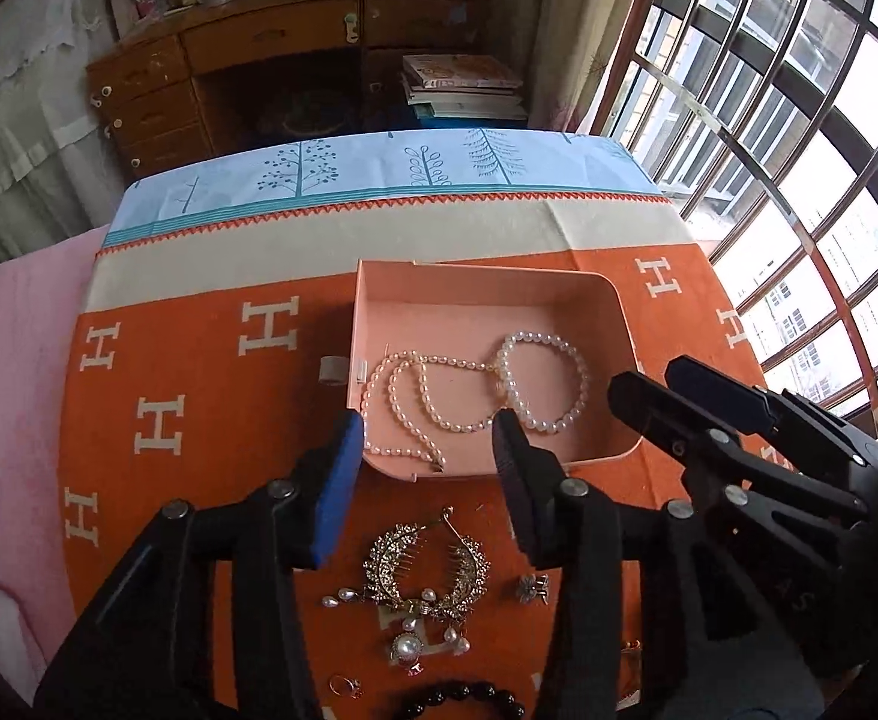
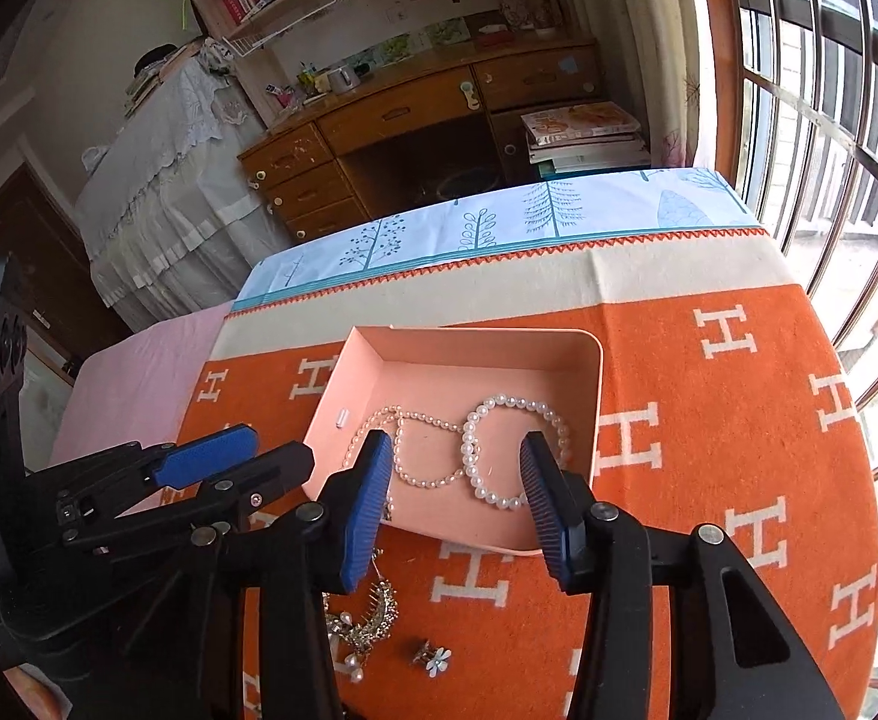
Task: Organize jewelry
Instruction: 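Carry both pearl strands into the pink box and open both grippers, then lift both grippers out of the box toward the remaining bracelets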
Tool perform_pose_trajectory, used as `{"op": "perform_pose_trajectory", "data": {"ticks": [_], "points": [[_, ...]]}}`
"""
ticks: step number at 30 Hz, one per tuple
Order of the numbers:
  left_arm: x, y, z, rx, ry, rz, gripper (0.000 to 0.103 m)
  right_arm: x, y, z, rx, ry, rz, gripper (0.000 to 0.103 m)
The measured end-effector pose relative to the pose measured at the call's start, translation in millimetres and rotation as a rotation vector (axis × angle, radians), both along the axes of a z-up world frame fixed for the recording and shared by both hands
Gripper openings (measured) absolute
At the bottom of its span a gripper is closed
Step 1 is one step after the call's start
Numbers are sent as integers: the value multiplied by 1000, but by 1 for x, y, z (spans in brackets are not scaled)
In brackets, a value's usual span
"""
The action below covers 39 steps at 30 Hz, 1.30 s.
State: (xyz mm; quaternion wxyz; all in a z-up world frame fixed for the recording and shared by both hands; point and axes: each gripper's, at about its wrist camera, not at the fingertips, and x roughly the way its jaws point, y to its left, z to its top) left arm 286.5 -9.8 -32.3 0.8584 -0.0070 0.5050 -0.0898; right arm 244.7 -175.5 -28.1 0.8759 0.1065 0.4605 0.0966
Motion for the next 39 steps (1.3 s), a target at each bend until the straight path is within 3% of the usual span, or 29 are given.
{"op": "perform_pose_trajectory", "data": {"ticks": [10, 17, 24, 31, 37, 39], "points": [[-40, 18, 14, -11, -68, 43, 47, -44, 1, 18, 31, -75, -17, 46], [-70, 25, 21, -75, -100, 53, 47, -77, 5, 36, 18, -176, -25, 58], [-100, 23, 29, -48, -149, 66, 47, -104, -3, 46, -4, -219, -20, 60], [-130, 20, 30, -53, -188, 47, 47, -128, -12, 43, 2, -176, 22, 63], [-148, 23, 25, -80, -166, 53, 47, -149, -20, 35, 4, -147, 26, 72], [-154, 26, 22, -91, -156, 66, 47, -156, -21, 33, 4, -140, 28, 79]]}}
